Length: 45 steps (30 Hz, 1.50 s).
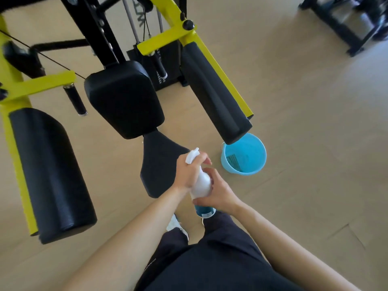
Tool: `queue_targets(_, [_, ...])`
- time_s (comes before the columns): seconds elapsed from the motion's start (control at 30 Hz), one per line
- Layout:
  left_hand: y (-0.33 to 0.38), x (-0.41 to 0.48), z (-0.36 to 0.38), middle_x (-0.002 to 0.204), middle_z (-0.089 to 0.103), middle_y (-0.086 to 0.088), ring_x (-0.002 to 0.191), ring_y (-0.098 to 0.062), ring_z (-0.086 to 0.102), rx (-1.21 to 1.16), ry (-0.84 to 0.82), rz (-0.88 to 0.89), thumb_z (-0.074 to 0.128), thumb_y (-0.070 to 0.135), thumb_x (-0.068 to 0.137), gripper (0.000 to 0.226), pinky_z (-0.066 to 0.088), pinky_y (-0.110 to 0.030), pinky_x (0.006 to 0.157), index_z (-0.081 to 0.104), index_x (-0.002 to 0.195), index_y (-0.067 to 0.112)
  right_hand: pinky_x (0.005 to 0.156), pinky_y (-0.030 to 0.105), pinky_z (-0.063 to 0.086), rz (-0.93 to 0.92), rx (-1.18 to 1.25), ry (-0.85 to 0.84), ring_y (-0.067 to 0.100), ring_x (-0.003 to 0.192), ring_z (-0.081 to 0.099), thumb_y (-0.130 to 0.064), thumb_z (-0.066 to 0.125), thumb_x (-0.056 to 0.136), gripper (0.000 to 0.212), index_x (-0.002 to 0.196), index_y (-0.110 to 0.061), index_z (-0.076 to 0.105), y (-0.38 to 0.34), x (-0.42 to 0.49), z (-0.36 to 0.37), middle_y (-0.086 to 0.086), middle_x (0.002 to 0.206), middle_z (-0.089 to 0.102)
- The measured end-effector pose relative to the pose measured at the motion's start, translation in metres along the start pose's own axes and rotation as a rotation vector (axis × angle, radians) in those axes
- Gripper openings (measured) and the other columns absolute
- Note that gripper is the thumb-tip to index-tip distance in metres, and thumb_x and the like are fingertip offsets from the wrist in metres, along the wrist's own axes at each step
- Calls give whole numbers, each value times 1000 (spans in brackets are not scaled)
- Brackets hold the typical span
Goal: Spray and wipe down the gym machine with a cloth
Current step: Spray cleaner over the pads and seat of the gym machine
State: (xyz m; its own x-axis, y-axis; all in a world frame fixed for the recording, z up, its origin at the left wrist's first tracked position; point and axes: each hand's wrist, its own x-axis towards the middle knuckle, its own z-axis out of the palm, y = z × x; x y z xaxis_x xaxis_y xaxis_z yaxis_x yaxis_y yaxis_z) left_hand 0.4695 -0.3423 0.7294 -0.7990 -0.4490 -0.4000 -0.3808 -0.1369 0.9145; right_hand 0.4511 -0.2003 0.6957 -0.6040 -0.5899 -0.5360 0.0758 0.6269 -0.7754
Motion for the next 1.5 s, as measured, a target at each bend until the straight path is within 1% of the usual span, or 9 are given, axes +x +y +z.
queue_targets(0.13, [11,10,18,61,65,-10,79,-36,66,-57,-98,-68,56,25,85,40,41,-57,113,61,54,0,94,42,60,90,99,-93,16,107,67,-55,87,53,85,127,-33,52,19,-2,-12,-6,113,66])
queue_targets(0.27, [13,22,25,80,74,-3,95,-26,71,-161,-2,-202,70,34,80,24,50,-48,102,76,79,12,93,44,60,117,127,-117,16,106,67,-55,84,57,78,125,-33,55,27,8,-22,-5,113,67])
queue_targets(0.37, [13,21,31,82,70,-5,82,-20,64,-174,68,-181,76,33,78,11,55,-51,89,78,77,22,94,44,60,142,117,-83,16,108,66,-59,85,53,86,129,-35,52,32,15,-27,-5,116,65])
queue_targets(0.53, [7,26,32,84,70,-8,82,-19,62,-183,49,-112,75,22,79,16,52,-41,85,71,82,7,92,42,61,172,108,-109,16,106,68,-54,88,54,81,125,-36,55,36,24,-25,-5,114,68])
queue_targets(0.77, [7,51,21,56,55,-4,63,-18,54,-52,-54,-195,71,28,77,36,46,-40,74,55,47,18,94,42,60,184,160,-20,15,108,66,-50,89,57,80,127,-35,53,19,28,-3,-6,115,66])
queue_targets(0.97, [18,69,-5,79,65,-3,77,-13,60,-72,-149,-48,77,16,87,15,51,-26,73,67,82,7,97,45,59,221,216,-6,16,112,65,-49,90,57,84,130,-37,52,5,52,8,-3,118,65])
queue_targets(1.13, [19,71,-16,63,48,-18,64,-28,47,-32,-222,-69,78,38,80,43,46,-40,66,50,55,15,96,43,60,201,200,36,18,114,65,-47,92,58,90,135,-38,48,0,60,20,-5,121,64])
queue_targets(1.37, [18,75,-23,79,69,-6,79,-26,67,112,-318,103,80,28,84,19,58,-37,75,68,80,13,90,42,62,197,323,156,19,113,67,-34,95,62,85,133,-34,48,-10,67,39,0,122,65])
queue_targets(1.5, [16,73,-14,69,56,-27,72,-46,54,63,-220,85,73,39,86,50,50,-50,64,56,70,-5,84,38,63,192,332,253,17,108,68,-28,97,62,84,128,-31,46,-13,62,39,-2,119,65])
